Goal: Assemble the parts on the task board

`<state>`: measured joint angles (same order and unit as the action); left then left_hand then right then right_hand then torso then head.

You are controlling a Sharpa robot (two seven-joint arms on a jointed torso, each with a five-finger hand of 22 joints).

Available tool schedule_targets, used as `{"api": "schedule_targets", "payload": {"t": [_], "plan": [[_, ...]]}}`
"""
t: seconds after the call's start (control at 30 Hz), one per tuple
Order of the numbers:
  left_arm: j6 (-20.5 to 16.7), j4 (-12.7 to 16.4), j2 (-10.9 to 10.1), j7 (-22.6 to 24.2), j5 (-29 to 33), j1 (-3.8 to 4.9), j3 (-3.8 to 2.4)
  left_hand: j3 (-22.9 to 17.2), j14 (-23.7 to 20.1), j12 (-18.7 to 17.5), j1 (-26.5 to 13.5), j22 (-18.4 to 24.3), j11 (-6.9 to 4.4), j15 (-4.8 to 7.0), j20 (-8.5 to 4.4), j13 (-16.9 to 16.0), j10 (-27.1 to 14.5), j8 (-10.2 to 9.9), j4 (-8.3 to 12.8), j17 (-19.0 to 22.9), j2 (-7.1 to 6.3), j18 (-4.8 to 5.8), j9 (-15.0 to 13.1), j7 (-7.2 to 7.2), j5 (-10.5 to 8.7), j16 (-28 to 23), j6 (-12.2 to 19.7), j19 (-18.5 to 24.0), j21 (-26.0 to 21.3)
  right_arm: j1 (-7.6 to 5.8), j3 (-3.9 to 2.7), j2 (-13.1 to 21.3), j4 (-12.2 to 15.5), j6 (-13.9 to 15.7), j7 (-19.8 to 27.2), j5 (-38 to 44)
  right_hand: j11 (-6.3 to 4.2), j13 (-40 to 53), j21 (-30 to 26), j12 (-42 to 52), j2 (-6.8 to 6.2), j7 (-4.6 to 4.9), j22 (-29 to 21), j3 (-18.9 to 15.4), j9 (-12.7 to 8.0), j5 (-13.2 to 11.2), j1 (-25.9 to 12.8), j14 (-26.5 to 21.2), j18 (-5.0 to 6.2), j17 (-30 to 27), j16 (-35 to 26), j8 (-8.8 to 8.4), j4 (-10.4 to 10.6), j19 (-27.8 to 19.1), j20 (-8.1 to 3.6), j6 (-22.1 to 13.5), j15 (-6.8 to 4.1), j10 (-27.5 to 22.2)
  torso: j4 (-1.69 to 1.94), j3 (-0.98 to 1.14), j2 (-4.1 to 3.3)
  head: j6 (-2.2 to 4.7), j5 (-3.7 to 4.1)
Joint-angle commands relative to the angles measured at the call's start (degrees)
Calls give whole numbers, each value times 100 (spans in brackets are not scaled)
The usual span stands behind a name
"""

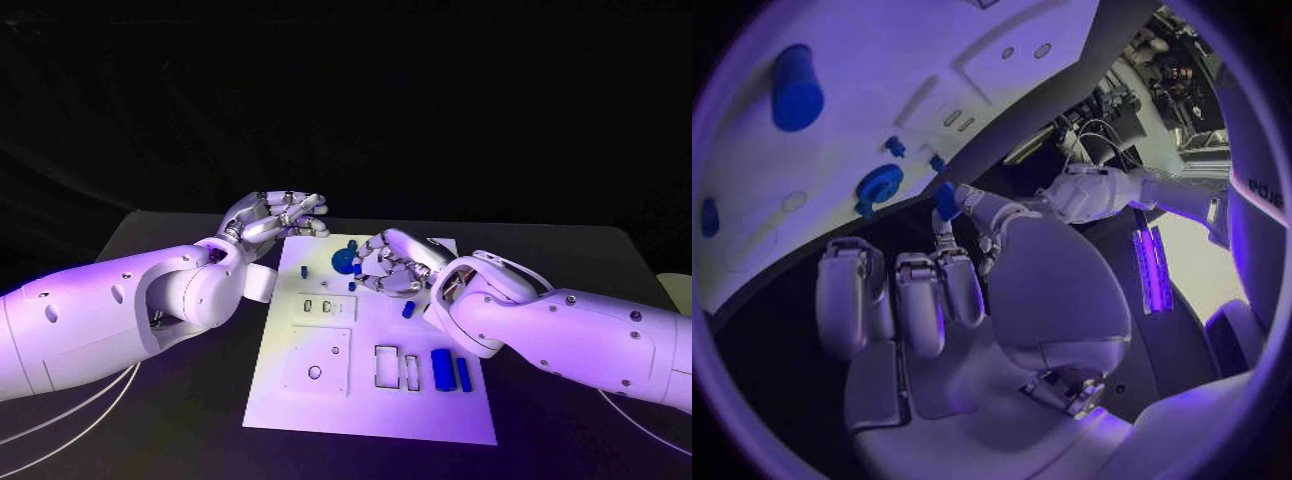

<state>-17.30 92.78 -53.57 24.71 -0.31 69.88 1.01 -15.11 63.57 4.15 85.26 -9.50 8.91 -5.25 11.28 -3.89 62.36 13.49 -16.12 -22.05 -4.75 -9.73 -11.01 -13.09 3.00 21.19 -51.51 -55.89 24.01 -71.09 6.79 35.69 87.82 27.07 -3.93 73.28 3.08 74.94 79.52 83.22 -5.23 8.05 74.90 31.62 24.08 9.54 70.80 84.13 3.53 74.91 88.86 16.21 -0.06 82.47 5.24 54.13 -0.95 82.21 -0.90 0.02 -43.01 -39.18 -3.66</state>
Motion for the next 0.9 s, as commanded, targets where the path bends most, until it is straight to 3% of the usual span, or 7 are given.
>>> {"api": "schedule_targets", "payload": {"t": [0.03, 0.13, 0.37, 0.9], "plan": [[78, 9, 15, 46, 18, 3, -4, -43, -12, -36, -11, -4, 36, -36, 12, -10, -6, -14, 4, -5, -42, -67, -5, 3, 18, -25, 38, 8, 29, 55, 18, -157, -61, -180, -415, 452, -42, 581, -33, 10, -1, -84, 377, -18, 151, 25, -30, 509, -36, 1160, 9, 116, 23, -7, -33, 79, -31, -2, 3, 3, -4, 1, -6], [77, 11, 18, 45, 18, 4, -4, -43, -12, -36, -11, -4, 36, -36, 12, -10, -6, -14, 4, -5, -42, -67, -5, 3, 18, -25, 38, 8, 29, 100, 33, -292, -111, -232, -488, 556, -41, 576, -42, 7, -1, -84, 368, -18, 152, 25, -31, 507, -33, 1154, 7, 117, 23, -14, -33, 79, -31, -7, -8, 6, 0, -17, -20], [81, 21, 29, 46, 19, 4, -4, -43, -12, -36, -11, -4, 36, -36, 12, -10, -6, -14, 4, -5, -42, -67, -5, 3, 18, -25, 38, 8, 29, 229, 68, -543, -234, -323, -632, 848, -42, 574, -51, 5, -14, -86, 360, -24, 156, 20, -36, 507, -31, 1150, 6, 123, 18, -18, -33, 81, -30, -8, 6, 5, -2, -48, -30], [89, 30, 31, 42, 19, 4, -4, -43, -12, -36, -11, -4, 36, -36, 12, -10, -6, -14, 4, -5, -42, -67, -5, 3, 18, -25, 38, 8, 29, 386, 98, -711, -350, -433, -676, 1060, -42, 577, -50, 6, -29, -86, 361, -30, 161, 18, -42, 506, -32, 1149, 5, 129, 13, -17, -34, 81, -31, -6, 3, 8, 1, -113, -77]]}}
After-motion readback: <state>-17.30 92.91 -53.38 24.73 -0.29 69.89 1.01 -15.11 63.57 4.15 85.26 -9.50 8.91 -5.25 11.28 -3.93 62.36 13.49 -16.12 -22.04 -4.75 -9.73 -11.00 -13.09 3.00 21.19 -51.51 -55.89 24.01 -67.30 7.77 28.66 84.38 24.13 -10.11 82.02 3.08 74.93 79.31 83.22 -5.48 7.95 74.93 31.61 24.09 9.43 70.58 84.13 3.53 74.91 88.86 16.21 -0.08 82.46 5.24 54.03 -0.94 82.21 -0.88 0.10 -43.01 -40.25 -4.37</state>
